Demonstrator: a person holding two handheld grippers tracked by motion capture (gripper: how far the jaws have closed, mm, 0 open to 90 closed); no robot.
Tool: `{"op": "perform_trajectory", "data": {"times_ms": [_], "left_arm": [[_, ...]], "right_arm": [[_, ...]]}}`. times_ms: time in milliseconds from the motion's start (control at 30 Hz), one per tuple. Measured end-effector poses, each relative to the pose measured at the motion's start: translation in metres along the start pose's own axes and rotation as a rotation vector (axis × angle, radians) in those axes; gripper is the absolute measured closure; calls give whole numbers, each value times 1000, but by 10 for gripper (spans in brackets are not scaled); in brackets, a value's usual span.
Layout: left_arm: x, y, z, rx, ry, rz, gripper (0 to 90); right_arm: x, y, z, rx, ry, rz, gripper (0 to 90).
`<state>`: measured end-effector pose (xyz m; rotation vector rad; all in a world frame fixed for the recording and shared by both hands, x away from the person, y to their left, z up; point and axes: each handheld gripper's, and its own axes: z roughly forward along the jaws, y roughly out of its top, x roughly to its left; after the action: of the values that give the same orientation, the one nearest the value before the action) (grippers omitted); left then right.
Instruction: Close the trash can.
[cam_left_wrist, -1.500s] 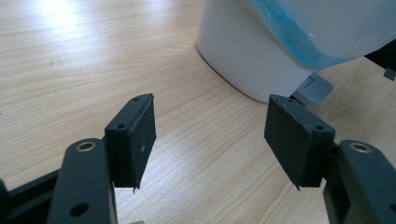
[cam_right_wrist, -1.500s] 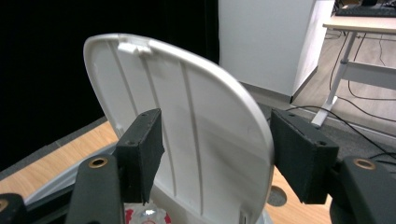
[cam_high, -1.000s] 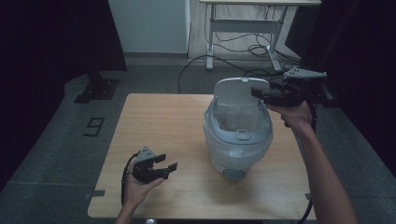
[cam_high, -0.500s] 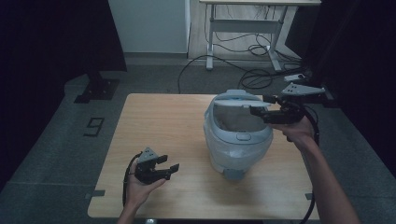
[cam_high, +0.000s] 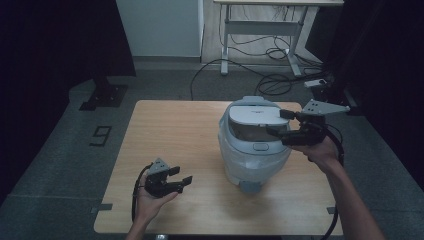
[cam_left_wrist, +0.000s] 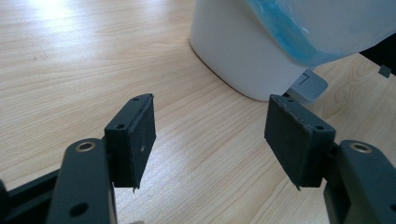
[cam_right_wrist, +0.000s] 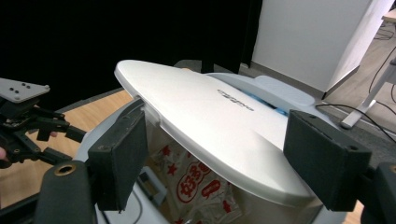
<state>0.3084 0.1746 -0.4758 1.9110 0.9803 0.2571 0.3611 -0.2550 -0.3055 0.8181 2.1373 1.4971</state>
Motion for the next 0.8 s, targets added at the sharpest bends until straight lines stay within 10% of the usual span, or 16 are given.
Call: {"op": "perform_trajectory", "data": {"times_ms": [467,800], "left_arm": [[-1,-1,2,9,0,0,339],[0,-1,1,8,5,-1,338]], "right_arm": [[-4,-14,9,21,50,86,220],[0,-15,25,67,-39,67,220]]}}
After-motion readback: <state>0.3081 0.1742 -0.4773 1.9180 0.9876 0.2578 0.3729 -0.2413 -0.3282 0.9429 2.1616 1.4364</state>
